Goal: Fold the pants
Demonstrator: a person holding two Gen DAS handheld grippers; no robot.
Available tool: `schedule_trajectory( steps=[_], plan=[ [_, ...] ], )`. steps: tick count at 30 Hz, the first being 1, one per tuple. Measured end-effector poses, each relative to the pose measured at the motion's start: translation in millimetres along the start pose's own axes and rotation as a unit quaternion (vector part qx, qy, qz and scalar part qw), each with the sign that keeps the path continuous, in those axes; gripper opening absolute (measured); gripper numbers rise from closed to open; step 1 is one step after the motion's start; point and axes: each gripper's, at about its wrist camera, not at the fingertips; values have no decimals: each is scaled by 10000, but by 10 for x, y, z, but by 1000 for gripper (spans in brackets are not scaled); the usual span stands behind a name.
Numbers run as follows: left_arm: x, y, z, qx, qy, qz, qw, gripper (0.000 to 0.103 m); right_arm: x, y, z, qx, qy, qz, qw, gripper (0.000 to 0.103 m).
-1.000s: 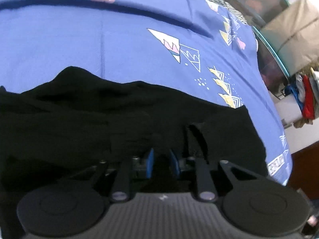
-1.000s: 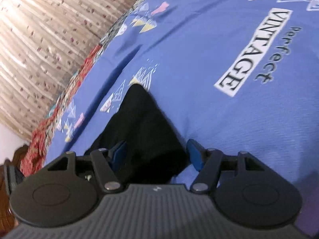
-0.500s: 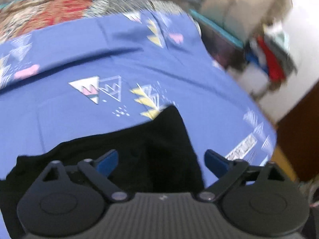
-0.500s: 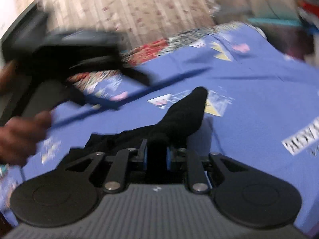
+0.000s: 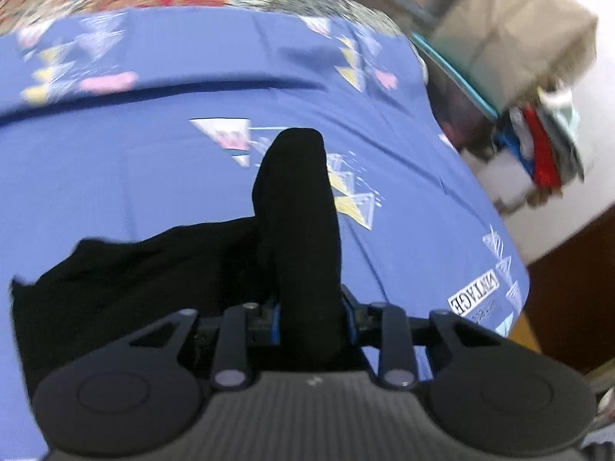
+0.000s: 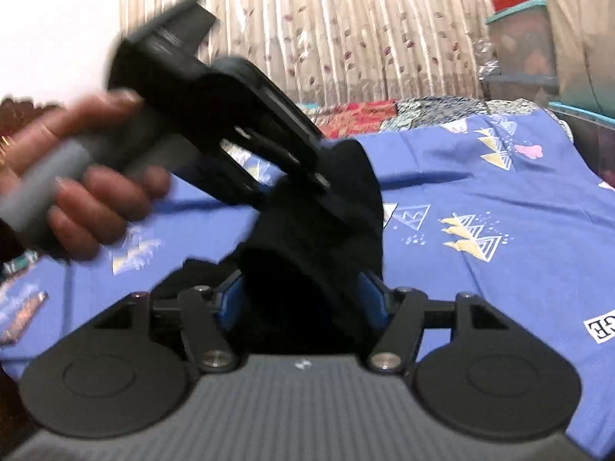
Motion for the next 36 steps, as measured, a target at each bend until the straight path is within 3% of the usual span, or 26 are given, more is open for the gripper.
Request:
schedule_trajectory(
  steps=[1, 2, 3, 8, 14, 17, 20, 23, 26, 30, 31, 34, 36],
  plan=[
    [-76, 88, 1, -117, -67, -25, 9999, 27, 41, 41, -13, -28, 139, 86, 9999, 46],
    [-172, 188, -15, -251, -157, -59, 9995, 27, 61, 78, -7, 11, 256, 236, 9994, 14],
    [-257, 274, -28, -346, -251, -85, 9990, 27, 62, 128, 10, 52, 371, 412, 9984, 11],
    [-714, 646, -205, -698, -710, -160, 9949, 27, -8, 519, 232, -257, 180, 976, 9947, 11],
    [-1006, 1212, -520, -1197, -968, -77, 9880, 27, 219, 991, 286, -807, 503, 1431, 9851, 11],
    [-917, 1505, -669, -1447, -932, 161, 9850, 28, 359, 1236, 160, -1224, 817, 1589, 9763, 12],
    [-654, 1786, -809, -1646, -687, 628, 9820, 34, 634, 1377, -37, -1482, 1466, 1664, 9638, 17],
    [-551, 1936, -951, -1940, -811, 537, 9762, 35, 710, 1327, -104, -1322, 1751, 1820, 9585, 21],
    [-604, 1859, -977, -1808, -931, 515, 9778, 37, 569, 1149, 63, -908, 1761, 2236, 9543, 51],
    [-708, 1673, -1034, -1551, -1003, 692, 9804, 60, 225, 860, 188, -400, 1399, 2424, 9592, 52],
    [-742, 1603, -1064, -1452, -1004, 741, 9815, 67, 176, 741, 223, -227, 1287, 2326, 9638, 52],
    [-824, 1371, -1190, -1044, -982, 853, 9860, 74, 145, 417, 284, 284, 1091, 1791, 9773, 49],
    [-864, 1249, -1299, -794, -936, 936, 9880, 74, 163, 236, 264, 623, 1130, 1476, 9806, 35]
  ],
)
Point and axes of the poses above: each gripper's, at about its wrist camera, not at the fingertips, and x roughly the way its jaws point, y to its left, z to its top, and after that the axes turned 10 degrees about -z, right-handed
